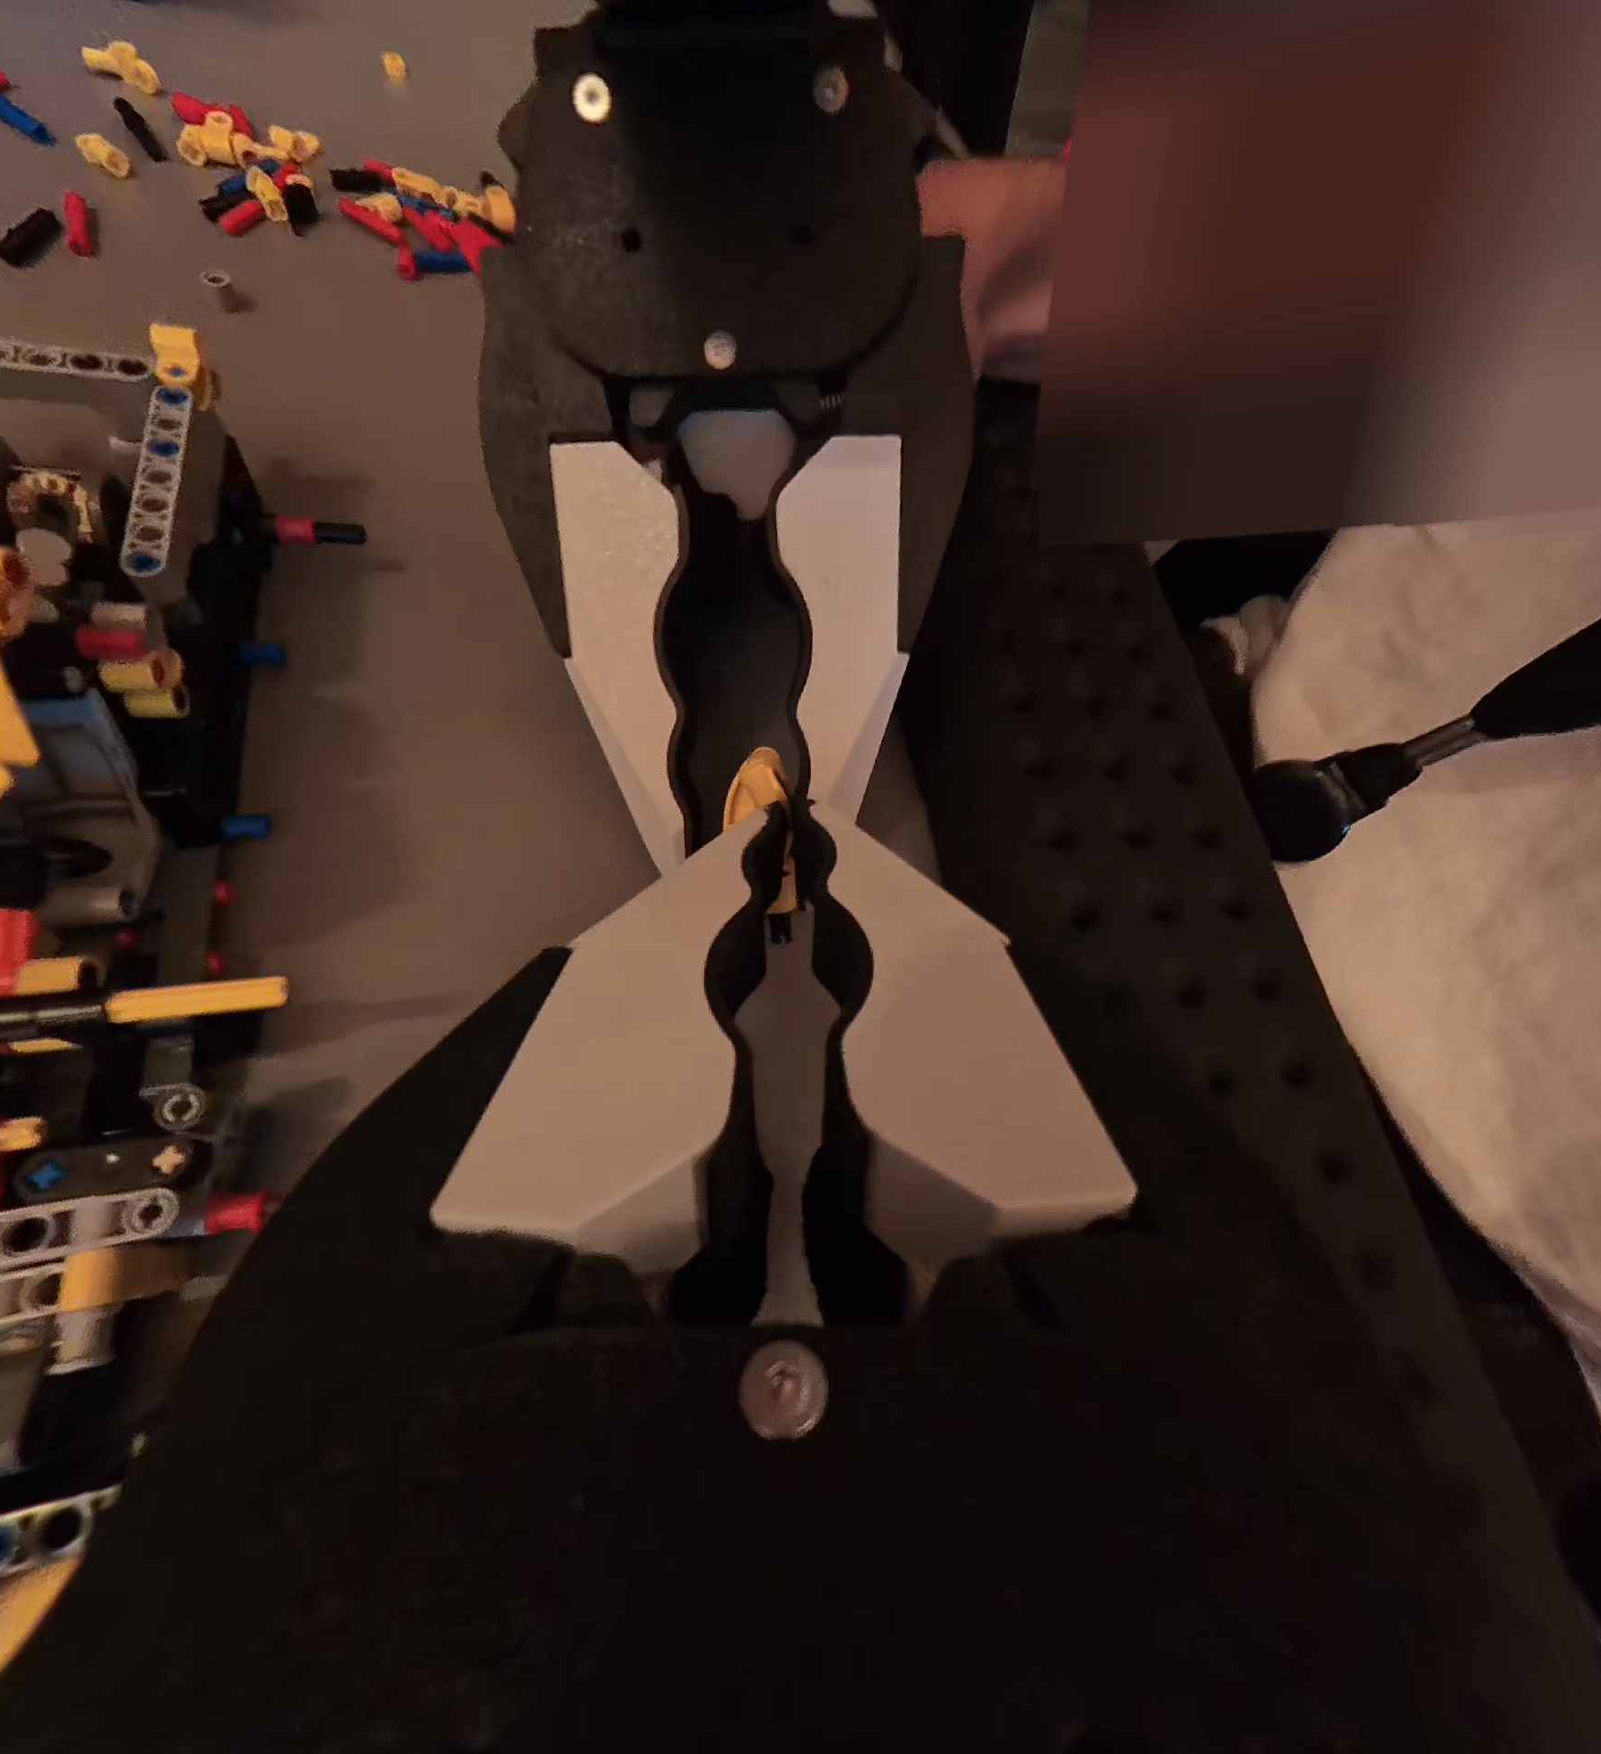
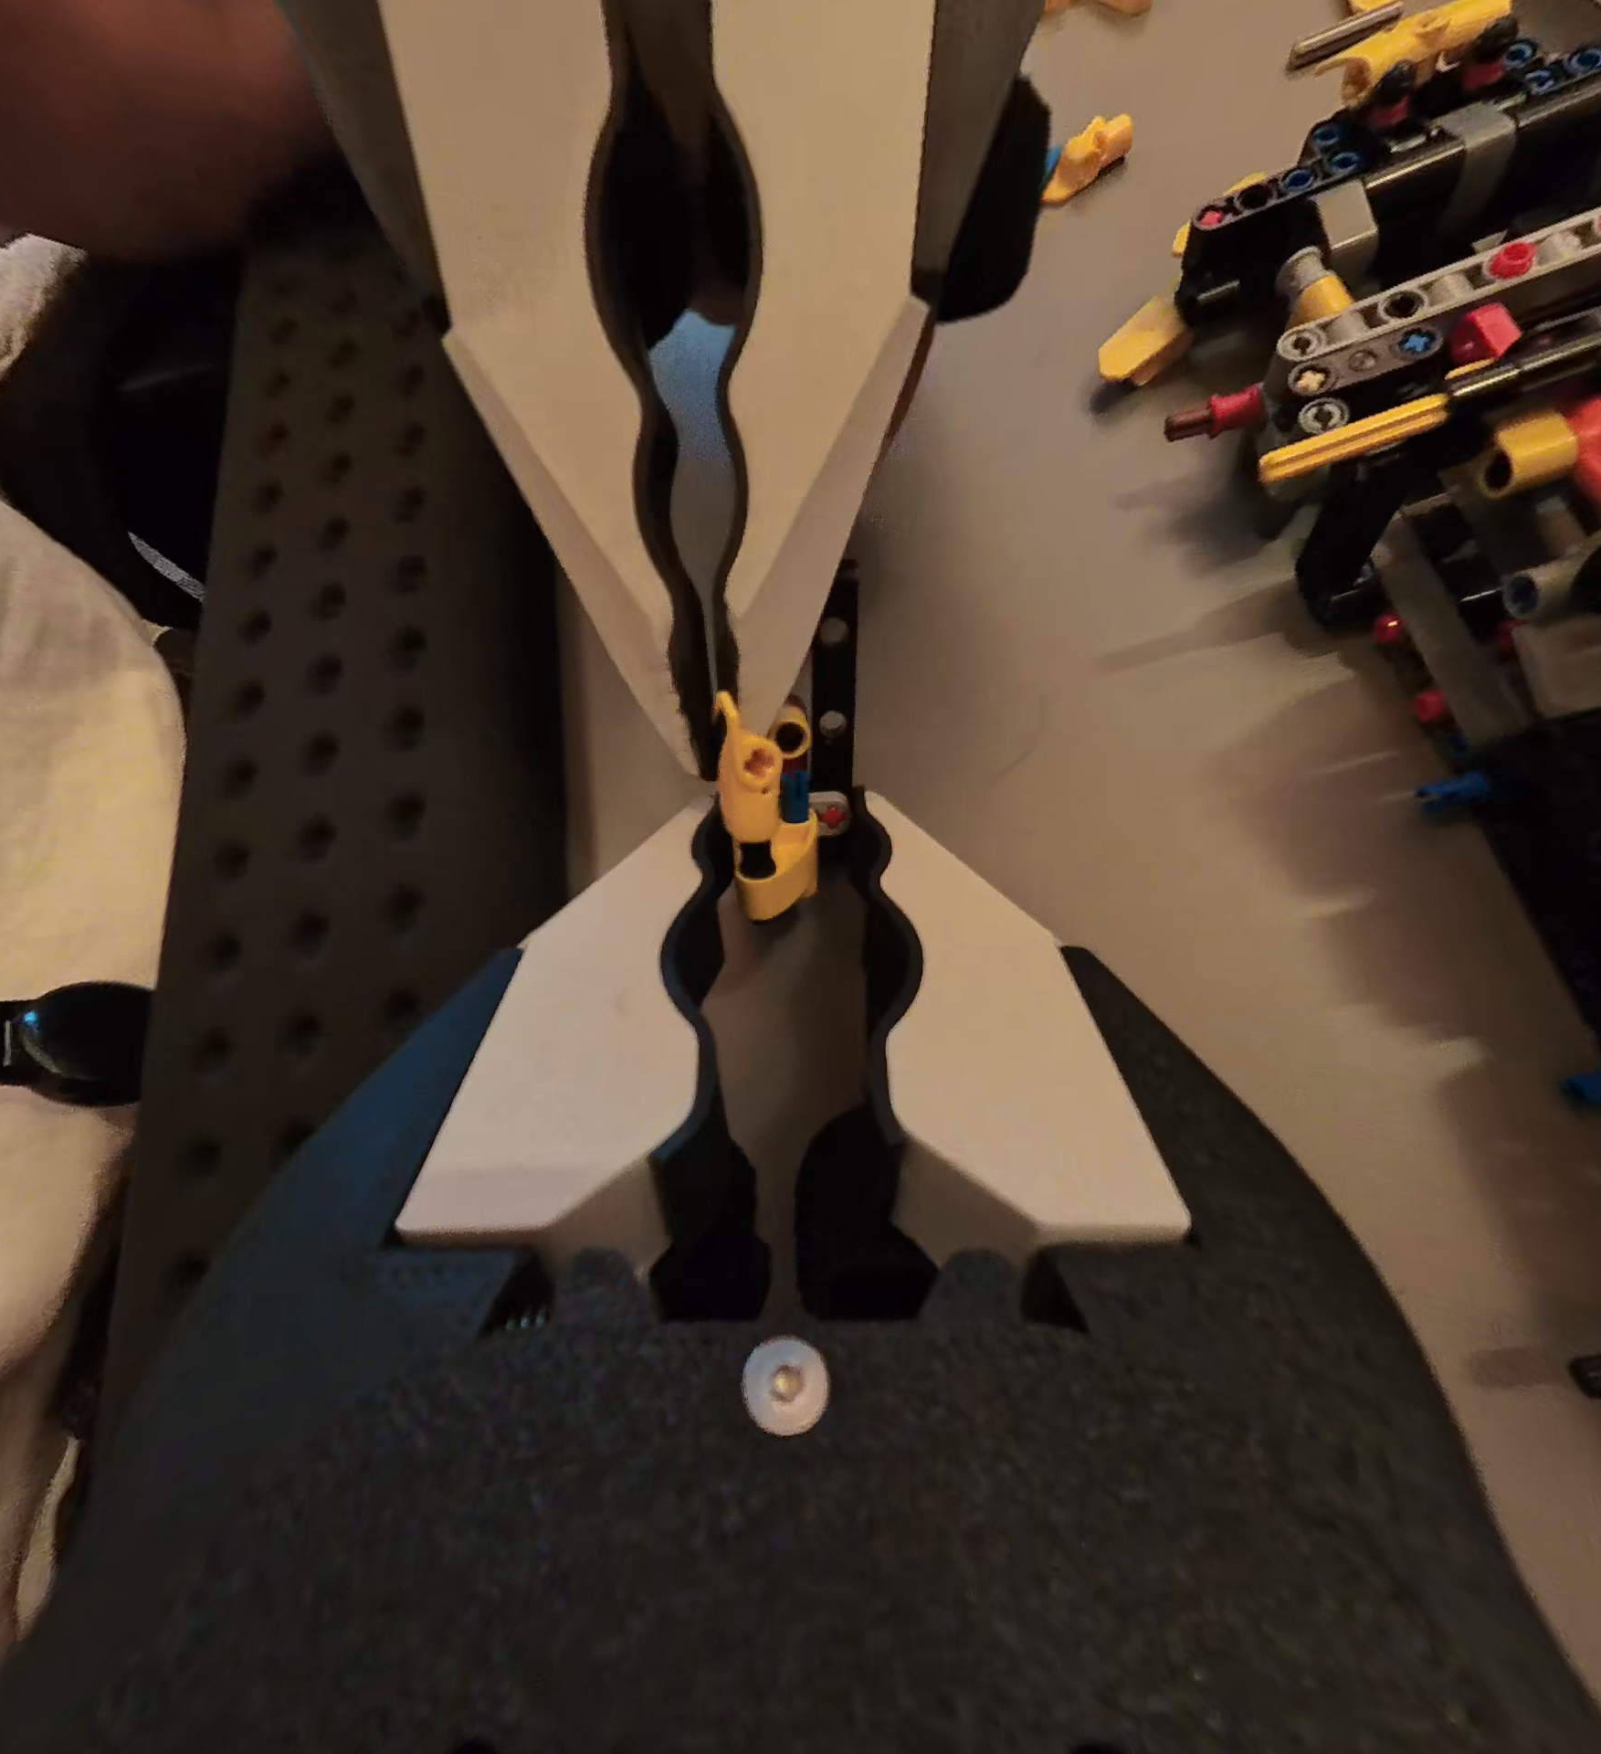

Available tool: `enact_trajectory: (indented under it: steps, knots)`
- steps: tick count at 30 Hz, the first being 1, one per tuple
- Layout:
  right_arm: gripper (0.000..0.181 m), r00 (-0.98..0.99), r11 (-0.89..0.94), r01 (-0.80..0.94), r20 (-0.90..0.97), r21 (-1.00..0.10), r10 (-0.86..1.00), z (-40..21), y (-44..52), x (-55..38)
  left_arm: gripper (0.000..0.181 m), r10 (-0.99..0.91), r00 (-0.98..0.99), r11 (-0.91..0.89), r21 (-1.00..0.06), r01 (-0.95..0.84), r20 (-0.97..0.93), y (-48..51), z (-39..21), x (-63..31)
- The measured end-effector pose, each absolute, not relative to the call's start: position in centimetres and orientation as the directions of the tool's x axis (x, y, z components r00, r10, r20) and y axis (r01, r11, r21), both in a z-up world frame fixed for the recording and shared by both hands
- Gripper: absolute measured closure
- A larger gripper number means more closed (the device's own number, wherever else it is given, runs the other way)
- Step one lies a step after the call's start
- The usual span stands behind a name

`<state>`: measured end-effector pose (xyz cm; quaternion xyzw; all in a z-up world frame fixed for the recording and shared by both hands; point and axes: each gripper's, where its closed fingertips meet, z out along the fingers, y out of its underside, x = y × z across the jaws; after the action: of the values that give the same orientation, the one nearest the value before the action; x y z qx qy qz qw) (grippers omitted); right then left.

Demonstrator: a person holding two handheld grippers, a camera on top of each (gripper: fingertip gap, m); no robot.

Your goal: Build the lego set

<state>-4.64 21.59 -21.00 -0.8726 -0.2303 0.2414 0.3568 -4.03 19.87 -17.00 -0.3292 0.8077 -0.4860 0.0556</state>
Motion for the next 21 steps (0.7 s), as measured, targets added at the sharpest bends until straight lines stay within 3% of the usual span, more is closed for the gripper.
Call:
enact_trajectory:
  steps: [9,16,19,21]
  knots:
    - [0.144,0.777,-0.566,0.158,-0.252,-0.809,0.577,-18.9,20.9,-3.8,0.18,-0.566,-0.794,0.374,-0.789,-0.488,0.223,19.9,-17.1,-4.1]
    - [0.171,0.76,-0.477,0.215,-0.16,-0.852,0.63,-17.5,20.3,-3.7,0.18,-0.545,-0.818,0.462,-0.749,-0.476,0.184,18.9,-17.7,-4.0]
    - [0.172,0.769,-0.482,0.214,-0.158,-0.85,0.62,-17.7,20.1,-3.4,0.18,-0.57,-0.803,0.468,-0.735,-0.491,0.173,18.8,-17.8,-3.7]
    - [0.173,0.761,-0.483,0.208,-0.169,-0.851,0.626,-17.6,19.9,-3.4,0.17,-0.61,-0.779,0.45,-0.743,-0.495,0.15,18.9,-17.7,-3.3]
